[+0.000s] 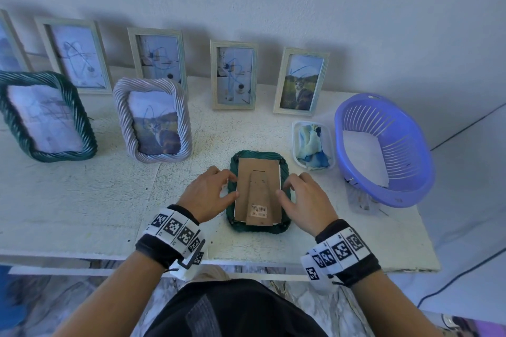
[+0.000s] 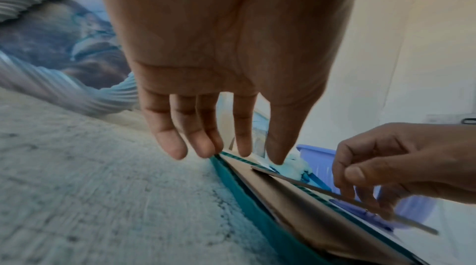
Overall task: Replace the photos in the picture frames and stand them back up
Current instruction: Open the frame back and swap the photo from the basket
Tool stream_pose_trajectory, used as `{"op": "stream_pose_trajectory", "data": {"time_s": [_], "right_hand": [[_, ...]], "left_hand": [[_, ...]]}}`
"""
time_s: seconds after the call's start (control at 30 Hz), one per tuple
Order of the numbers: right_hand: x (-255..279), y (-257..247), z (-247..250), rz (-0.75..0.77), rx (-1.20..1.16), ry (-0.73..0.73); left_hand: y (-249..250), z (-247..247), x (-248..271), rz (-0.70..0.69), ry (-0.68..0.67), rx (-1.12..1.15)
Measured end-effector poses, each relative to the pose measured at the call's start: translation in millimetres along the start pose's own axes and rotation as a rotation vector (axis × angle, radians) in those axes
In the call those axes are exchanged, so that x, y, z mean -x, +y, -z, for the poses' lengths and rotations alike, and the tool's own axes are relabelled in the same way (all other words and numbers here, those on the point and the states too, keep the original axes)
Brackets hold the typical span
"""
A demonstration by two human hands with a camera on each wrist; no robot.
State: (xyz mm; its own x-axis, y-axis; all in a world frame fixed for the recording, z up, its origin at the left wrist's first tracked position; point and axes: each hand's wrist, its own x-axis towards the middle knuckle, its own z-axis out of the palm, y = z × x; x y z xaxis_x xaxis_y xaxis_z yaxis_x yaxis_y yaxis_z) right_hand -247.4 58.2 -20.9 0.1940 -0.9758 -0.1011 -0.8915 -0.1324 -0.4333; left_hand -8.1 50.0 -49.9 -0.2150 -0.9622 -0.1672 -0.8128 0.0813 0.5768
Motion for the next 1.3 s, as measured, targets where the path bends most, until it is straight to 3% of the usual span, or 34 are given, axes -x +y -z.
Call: {"op": "stream_pose_trajectory", "data": {"time_s": [0.1,0.23,0.3,0.5,0.67,0.9,1.07,1.3], "right_hand": [[15.2,13.3,4.8,0.105,0.053,-0.07],[32.5,16.5,0.3,0.142,0.098,-0.149],[37.9,15.4,-4.5,0.136,0.126,-0.164],[43.7,12.3,-12.0,0.107,0.157,-0.107],[43.6,7.3,-15.7,0.102,0.178,-0.114],[42.8,8.9,-13.4,0.013,0.003,-0.126],[44.9,6.9,-14.2,0.061,0.117,-0.141],[39.6,7.3,-12.8,0.021,0.04,-0.16]], "left_hand": [[12.1,-2.1,6.5,-0.115,0.029,-0.007],[26.2,-6.9,10.3,-0.172,-0.115,-0.091],[31.4,-10.0,11.7,-0.168,-0.157,-0.16],[35.6,-17.0,15.2,-0.165,-0.12,-0.28],[37.2,-16.7,15.0,-0.157,-0.119,-0.295],[38.4,-16.5,15.9,-0.139,-0.129,-0.29],[38.6,-16.9,16.7,-0.138,-0.124,-0.28],[37.5,-17.9,15.0,-0.13,-0.123,-0.273]]}}
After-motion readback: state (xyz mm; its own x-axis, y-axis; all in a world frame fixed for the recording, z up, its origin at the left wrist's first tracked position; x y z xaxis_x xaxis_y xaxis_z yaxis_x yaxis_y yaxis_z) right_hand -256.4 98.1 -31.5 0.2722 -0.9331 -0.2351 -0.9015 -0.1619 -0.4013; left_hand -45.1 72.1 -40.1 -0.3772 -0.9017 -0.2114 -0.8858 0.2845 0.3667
